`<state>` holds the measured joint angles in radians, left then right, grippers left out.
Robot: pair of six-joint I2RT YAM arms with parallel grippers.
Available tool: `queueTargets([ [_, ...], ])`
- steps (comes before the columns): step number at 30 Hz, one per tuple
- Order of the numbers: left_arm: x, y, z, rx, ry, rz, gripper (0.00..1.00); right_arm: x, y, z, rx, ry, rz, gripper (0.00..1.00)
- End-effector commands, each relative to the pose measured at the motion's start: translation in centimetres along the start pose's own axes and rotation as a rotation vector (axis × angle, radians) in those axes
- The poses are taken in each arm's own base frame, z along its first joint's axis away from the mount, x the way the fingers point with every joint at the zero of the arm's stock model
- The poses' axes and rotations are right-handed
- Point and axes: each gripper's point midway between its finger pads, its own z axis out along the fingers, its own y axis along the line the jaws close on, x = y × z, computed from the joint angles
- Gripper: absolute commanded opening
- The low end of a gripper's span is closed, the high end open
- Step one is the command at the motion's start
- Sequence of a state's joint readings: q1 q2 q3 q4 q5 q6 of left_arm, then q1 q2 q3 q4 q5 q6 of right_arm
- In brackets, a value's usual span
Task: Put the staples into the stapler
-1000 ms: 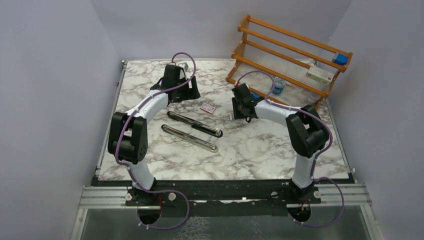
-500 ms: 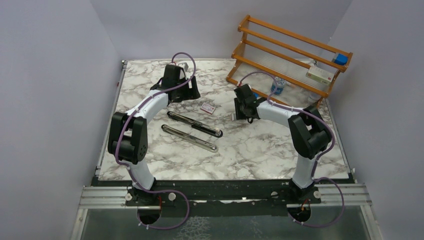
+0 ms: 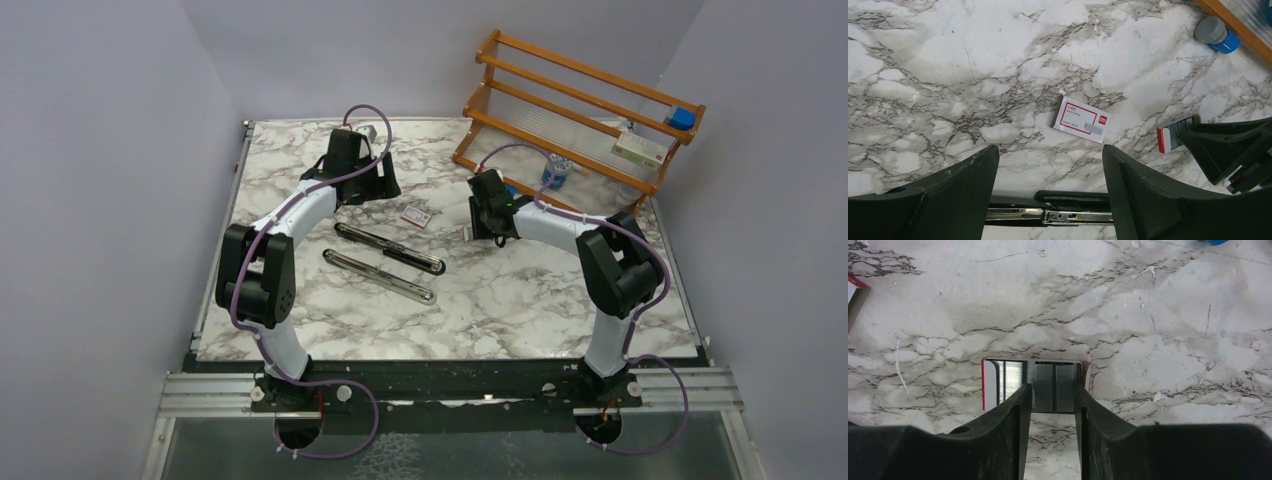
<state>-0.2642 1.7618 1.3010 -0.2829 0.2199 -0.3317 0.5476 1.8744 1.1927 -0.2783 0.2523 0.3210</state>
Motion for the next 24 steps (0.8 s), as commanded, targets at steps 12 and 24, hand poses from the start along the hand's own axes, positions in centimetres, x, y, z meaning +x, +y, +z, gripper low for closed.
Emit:
queueTargets([
  [12, -0.3, -0.2, 0.1, 0.002, -0.001, 0.013, 0.79, -0.9, -1.2, -0.5, 0.054, -0.036, 0.014, 0.38],
  [24, -0.2, -0.2, 0.2, 0.003, 0.002, 0.013, 0.78, 0.4, -1.4, 0.4, 0.029, 0.024, 0.030, 0.34],
])
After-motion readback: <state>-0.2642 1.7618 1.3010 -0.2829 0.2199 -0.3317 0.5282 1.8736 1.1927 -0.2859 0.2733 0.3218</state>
